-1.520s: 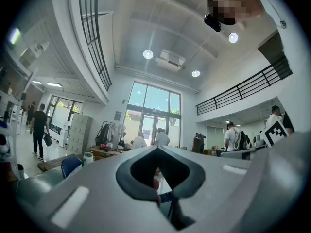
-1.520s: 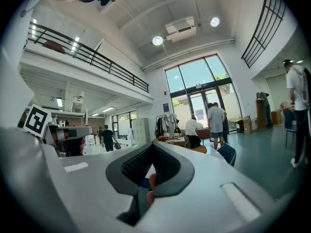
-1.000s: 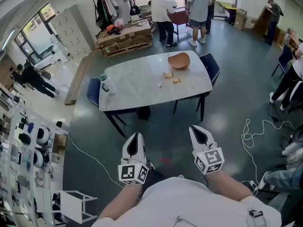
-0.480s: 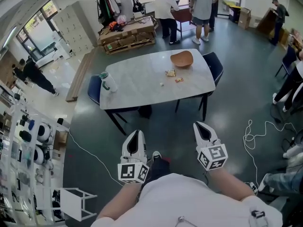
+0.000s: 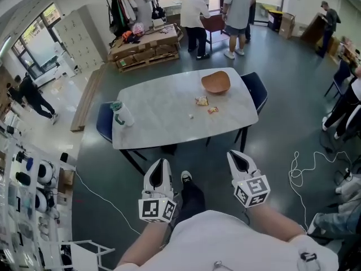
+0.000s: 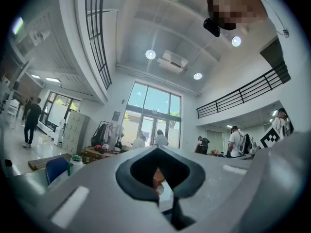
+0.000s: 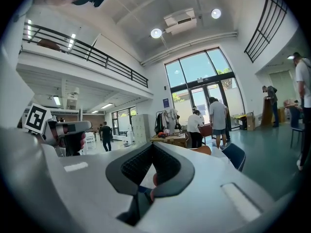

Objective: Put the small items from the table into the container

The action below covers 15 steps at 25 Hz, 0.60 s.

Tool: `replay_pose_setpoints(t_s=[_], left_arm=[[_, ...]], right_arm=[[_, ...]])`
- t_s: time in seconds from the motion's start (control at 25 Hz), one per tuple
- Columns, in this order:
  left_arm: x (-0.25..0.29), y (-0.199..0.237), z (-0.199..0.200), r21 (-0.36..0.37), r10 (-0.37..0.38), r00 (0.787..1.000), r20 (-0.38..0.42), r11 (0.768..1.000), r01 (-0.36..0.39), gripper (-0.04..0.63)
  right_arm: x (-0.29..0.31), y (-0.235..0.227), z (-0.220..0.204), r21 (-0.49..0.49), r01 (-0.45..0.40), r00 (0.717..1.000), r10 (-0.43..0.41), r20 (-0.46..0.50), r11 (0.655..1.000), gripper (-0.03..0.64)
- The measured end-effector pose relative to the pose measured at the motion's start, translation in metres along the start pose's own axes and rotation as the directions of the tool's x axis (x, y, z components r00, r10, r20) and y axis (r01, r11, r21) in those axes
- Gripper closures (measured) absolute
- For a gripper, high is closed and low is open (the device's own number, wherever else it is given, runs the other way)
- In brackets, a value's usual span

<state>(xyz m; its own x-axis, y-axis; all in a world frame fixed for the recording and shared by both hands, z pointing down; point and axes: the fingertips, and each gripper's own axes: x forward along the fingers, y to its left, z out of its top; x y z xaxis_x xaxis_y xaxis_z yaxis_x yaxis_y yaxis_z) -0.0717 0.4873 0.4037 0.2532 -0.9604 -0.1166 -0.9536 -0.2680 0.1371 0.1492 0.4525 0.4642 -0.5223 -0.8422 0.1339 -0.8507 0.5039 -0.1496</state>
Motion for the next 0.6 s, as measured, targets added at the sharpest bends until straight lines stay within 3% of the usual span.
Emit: replay_pose_setpoints(t_s=[0.6], left_arm=[[0.303,0.153,0.006,-0.065,-0.160,0.986,-0.045,0.985,0.157,0.592]], right_arm=[[0.289,-0.075,0.069,0.018,0.114,0.992,-0.113,-0.052,0.993,0.589]])
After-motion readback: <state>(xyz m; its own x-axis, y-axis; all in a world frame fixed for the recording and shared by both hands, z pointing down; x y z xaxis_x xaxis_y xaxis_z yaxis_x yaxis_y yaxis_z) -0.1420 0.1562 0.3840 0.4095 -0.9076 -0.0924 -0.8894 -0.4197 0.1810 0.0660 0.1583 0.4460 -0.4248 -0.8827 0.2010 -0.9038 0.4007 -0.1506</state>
